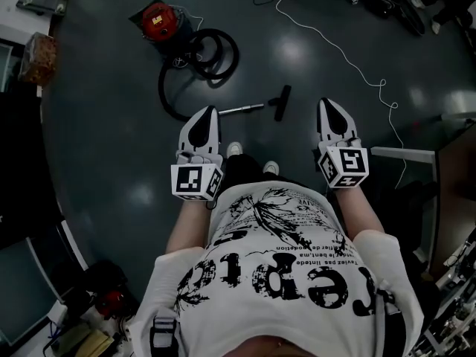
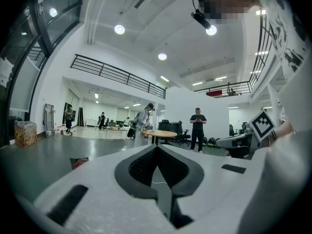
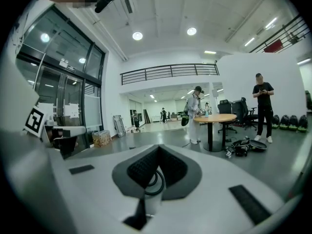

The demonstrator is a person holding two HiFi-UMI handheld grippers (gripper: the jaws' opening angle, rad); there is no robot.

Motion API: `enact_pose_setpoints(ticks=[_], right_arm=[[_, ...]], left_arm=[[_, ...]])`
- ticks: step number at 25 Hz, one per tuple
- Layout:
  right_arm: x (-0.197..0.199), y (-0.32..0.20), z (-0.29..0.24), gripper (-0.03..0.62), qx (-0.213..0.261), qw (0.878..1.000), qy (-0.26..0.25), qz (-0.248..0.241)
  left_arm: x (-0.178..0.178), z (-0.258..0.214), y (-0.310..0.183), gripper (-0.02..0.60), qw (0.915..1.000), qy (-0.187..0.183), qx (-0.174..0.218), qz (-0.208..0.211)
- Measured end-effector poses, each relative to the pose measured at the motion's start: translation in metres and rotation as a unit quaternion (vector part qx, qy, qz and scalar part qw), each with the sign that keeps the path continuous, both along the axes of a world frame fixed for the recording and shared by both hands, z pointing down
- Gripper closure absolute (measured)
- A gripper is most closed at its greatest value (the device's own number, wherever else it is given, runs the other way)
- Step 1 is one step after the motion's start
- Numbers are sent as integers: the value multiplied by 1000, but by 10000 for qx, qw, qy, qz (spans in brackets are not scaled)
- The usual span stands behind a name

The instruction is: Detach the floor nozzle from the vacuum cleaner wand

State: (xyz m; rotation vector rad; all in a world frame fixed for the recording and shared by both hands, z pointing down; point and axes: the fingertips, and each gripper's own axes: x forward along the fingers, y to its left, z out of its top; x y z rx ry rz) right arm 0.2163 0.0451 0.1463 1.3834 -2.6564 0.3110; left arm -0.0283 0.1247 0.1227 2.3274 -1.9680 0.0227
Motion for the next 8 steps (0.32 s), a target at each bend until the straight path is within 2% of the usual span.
enact_pose_setpoints(ticks=[8], right_arm=[[0,-7,7,591,-95,9999,21,-98]], left_arm=[[6,-3,-9,577,9998,85,125,95]])
